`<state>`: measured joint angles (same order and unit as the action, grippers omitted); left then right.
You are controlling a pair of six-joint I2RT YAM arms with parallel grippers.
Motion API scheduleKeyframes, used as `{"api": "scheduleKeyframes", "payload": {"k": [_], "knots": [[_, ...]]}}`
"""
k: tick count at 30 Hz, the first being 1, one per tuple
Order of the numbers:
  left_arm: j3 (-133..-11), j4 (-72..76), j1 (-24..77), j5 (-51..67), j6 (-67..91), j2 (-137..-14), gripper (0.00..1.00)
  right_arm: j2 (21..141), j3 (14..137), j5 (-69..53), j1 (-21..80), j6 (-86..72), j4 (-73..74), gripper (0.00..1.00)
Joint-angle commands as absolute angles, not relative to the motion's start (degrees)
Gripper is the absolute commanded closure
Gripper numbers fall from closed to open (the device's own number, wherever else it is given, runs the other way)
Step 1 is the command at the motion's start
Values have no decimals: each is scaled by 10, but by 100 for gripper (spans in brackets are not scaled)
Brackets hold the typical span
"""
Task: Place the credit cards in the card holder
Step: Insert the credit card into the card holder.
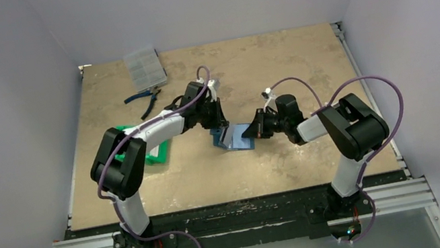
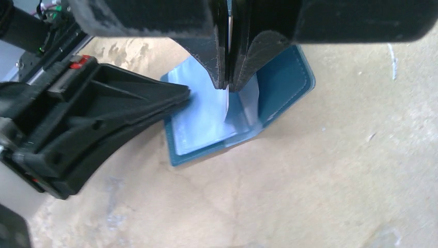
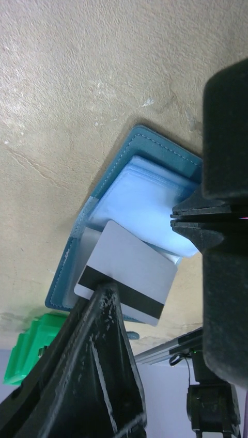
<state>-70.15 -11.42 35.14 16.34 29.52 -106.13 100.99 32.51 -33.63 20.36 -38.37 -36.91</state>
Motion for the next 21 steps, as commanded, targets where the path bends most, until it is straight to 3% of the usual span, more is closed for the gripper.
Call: {"api": "scheduleKeyframes", "payload": {"k": [1,9,21], "knots": [[-671,-49,349,128,322,-1029,100,1021,327,-332,207,-373,-360,100],[-651,-66,338,102,336,-1013,100,1021,328,-332,207,-371,-363,100],[-588,23,295,254,360,-1002,100,1024,330,-330,208,-369,-366,100]]}}
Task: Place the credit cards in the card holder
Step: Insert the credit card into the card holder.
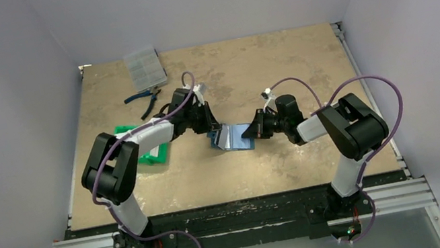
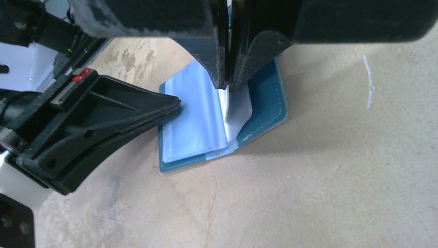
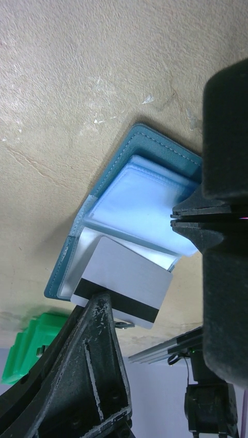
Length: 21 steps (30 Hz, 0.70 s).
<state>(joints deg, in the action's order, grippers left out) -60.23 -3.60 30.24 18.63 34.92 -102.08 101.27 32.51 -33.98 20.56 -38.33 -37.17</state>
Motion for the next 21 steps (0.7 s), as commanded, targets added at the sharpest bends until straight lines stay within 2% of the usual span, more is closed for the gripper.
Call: {"api": "scheduleKeyframes", "payload": {"k": [1,13,21], "knots": [[-584,31,293,265,362,-1004,100,1024,330,-331,208,-369,-366,100],[-580,52,280,310,356,-1040,100,1024,329,-335,208,-370,-371,100],[-578,34,272,288,348,-1037,100,1025,329,-338,208,-370,-374,100]]}}
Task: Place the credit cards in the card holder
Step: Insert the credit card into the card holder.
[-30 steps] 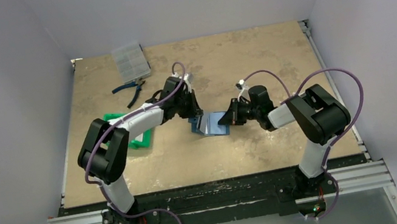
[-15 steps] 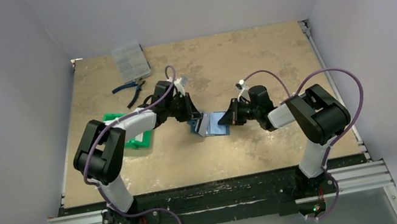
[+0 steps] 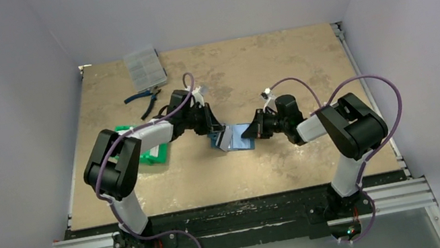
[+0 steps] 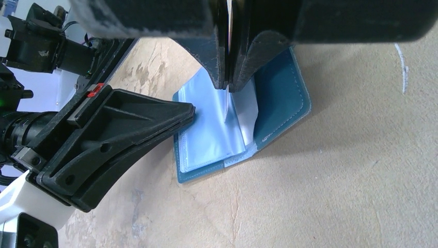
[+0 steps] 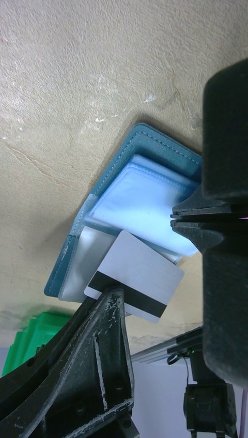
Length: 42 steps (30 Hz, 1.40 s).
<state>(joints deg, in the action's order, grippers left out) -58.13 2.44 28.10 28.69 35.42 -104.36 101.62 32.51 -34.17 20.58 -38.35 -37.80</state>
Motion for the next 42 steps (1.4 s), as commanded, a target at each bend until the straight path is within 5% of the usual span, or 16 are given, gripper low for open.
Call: {"api": "scheduleKeyframes", "payload": {"k": [1,42], "knots": [[-576,35,269,292,348,-1037,100,1025,329,-338,208,-370,-374,100],[-560,156,256,402,401,-1093,100,1031,331,-343,210,-371,-377,100]]}}
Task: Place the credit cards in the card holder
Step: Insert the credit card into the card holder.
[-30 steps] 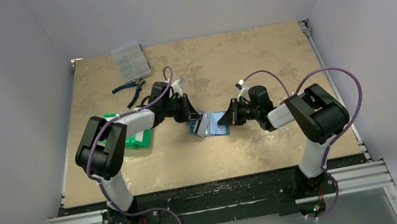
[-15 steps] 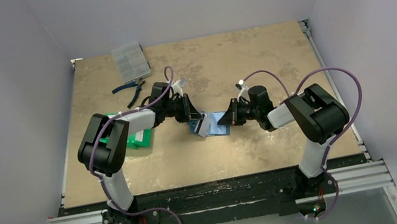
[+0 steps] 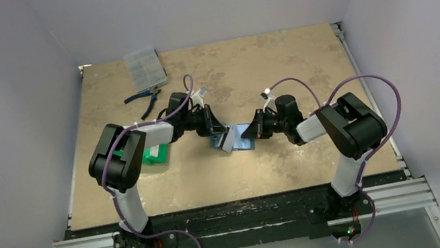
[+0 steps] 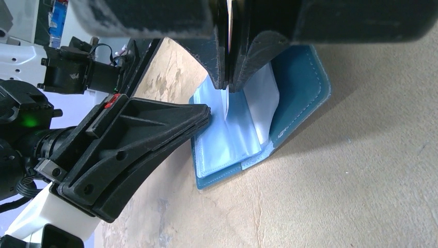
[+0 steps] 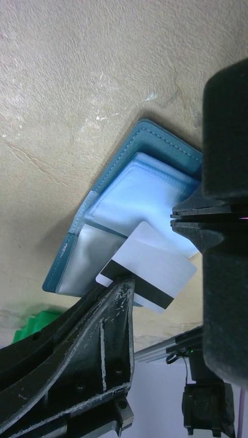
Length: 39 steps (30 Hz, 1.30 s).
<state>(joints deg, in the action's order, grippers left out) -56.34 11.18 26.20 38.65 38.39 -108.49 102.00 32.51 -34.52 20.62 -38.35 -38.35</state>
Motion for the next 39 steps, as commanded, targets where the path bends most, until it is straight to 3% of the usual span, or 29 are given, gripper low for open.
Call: {"api": "scheduleKeyframes", "payload": {"k": [1,13,39], "knots": [[-560,162,256,401,408,-1096,100,1031,331,-343,210,-371,-378,100],[-552,193,255,330,460,-1098,100,1032,331,-342,210,-370,-377,100],[-496,293,278,289,509,-1087,100,1035,332,-344,214,-371,-378,100]]}}
